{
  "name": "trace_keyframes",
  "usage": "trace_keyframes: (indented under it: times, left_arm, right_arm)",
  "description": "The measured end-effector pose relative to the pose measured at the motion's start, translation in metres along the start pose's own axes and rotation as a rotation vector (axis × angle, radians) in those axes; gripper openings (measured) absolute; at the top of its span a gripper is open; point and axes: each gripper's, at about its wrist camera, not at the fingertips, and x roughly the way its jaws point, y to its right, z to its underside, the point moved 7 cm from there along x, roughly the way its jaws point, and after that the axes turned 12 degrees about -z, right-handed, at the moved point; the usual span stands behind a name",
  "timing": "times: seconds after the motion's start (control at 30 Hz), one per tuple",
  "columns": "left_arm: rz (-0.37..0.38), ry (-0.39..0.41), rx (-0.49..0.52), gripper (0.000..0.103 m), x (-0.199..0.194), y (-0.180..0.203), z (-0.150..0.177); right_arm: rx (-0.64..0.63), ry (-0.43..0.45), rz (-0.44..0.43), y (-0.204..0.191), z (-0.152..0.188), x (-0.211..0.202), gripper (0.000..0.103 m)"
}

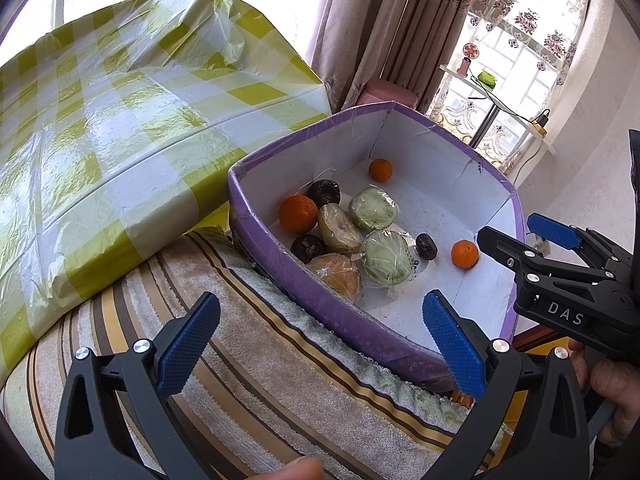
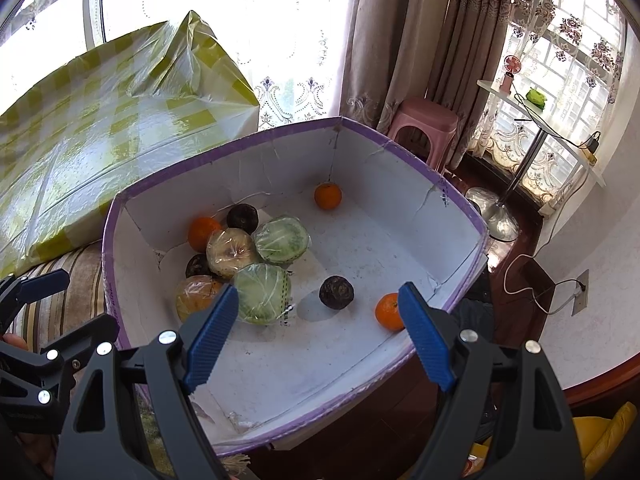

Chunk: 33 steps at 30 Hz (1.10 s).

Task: Organize fruits

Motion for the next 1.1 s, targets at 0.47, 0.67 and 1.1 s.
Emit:
trace_keyframes:
  times: [0.47, 0.67, 1.1]
  left_arm:
    - [-0.001, 0.000, 0.000, 0.098, 0.000, 0.001, 0.000]
    - [-0.006, 0.006, 0.015, 0.098, -0.005, 0.004, -0.001]
    - [-0.003, 0.012, 0.038, 0.098, -0.011, 0.013, -0.010]
  right_arm:
    - [0.000, 0.002, 0.000, 0.001, 0.000, 0.000, 0.082]
    - [0.005, 0.006, 0.008, 0.003, 0.001, -0.002, 0.082]
    - [0.026, 0.007, 0.022, 0.012, 0.004, -0.002, 0.082]
